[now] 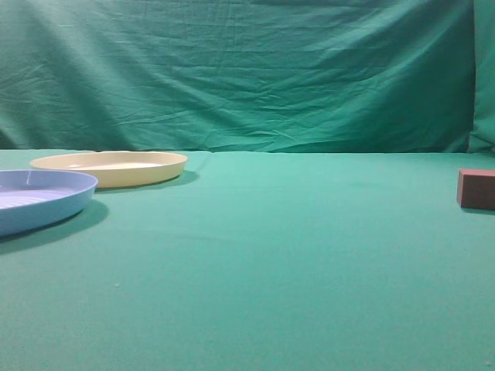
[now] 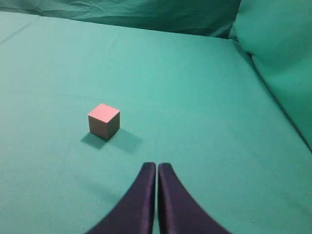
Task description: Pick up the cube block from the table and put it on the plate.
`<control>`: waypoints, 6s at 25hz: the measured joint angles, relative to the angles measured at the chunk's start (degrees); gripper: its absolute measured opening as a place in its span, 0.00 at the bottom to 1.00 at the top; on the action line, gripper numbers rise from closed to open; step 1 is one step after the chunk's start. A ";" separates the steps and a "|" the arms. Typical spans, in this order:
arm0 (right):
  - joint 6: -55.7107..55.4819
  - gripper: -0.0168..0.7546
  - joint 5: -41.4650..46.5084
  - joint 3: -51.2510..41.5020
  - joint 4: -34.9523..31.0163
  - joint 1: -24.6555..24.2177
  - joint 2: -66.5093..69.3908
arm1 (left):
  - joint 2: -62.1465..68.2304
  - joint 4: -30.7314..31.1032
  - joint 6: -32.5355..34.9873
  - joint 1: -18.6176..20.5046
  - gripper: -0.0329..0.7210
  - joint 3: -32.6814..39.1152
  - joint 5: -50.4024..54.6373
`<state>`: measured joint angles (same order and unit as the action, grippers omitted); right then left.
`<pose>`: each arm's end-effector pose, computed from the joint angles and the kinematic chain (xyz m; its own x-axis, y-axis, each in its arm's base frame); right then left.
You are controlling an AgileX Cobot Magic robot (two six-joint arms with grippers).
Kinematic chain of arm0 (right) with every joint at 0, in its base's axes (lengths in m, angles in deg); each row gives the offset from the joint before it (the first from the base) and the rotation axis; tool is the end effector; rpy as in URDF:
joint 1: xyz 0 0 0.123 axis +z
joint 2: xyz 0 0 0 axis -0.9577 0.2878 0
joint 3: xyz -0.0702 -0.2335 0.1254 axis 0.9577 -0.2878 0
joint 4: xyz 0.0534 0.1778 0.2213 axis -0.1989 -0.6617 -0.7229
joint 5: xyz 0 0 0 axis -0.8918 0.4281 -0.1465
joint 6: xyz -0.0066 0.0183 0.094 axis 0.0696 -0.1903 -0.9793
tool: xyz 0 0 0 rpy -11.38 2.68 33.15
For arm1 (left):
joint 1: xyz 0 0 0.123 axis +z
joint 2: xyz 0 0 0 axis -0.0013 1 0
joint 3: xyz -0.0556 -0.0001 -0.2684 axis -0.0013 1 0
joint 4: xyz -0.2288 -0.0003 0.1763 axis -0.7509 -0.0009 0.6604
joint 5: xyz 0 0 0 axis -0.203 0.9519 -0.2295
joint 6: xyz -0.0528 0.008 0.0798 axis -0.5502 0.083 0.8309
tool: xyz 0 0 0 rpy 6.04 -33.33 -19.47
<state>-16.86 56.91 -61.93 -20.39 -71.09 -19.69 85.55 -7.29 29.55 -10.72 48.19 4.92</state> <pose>0.1054 0.0091 0.1687 -0.2937 -0.1142 -0.9490 -0.1194 0.9894 -0.0821 0.1053 -0.0135 0.1753 -0.2495 0.1519 -0.9564 0.1497 0.9818 0.1169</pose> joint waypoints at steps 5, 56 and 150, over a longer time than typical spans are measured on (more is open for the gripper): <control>0.00 0.02 0.00 0.00 0.00 0.00 0.00 | 0.00 0.00 0.00 0.00 0.04 0.00 0.00; 9.46 0.35 9.46 43.00 -8.62 10.33 66.07 | 0.00 0.00 0.00 0.00 0.04 0.00 0.00; -11.46 0.02 47.78 117.49 6.47 37.05 103.80 | 0.00 0.00 0.00 0.00 0.04 0.00 0.00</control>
<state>-28.33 104.70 55.56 -13.91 -34.04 84.10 85.55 -7.29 29.55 -10.72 48.19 4.92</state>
